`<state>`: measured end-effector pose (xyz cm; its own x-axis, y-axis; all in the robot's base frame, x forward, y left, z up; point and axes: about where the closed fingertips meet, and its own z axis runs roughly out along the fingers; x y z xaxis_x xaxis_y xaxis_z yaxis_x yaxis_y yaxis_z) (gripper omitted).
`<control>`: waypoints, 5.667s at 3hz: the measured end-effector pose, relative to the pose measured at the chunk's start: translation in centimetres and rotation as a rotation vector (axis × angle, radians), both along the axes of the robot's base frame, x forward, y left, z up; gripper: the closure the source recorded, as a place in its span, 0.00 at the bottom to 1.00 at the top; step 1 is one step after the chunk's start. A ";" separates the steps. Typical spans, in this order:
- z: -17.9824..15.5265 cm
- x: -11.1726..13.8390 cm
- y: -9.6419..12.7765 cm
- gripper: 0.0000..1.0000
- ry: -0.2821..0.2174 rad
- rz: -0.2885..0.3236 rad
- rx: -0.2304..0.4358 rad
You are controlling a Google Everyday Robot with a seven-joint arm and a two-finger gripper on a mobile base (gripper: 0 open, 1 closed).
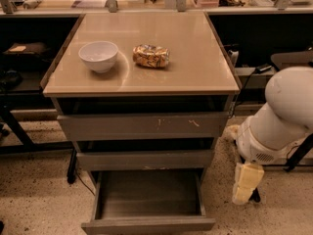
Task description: Close bottom drawer
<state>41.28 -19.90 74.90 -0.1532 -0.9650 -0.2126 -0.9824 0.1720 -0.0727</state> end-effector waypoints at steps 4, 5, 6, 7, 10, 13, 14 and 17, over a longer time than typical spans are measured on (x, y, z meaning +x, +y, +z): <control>-10.4 -2.5 -0.2 0.65 0.143 0.061 0.052; -10.4 -2.5 -0.2 0.87 0.143 0.061 0.052; -14.6 -3.0 0.4 1.00 0.204 0.037 0.088; -23.2 -4.0 0.7 1.00 0.277 0.004 0.128; -38.9 -2.8 0.4 1.00 0.336 -0.030 0.322; -46.6 -2.8 0.4 1.00 0.169 0.015 0.302; -50.0 -1.6 0.3 1.00 0.022 0.062 0.303; -51.9 2.0 1.3 1.00 -0.079 0.114 0.328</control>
Offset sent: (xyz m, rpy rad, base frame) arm -0.0223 -0.0100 -0.1338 0.0699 0.1847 0.0536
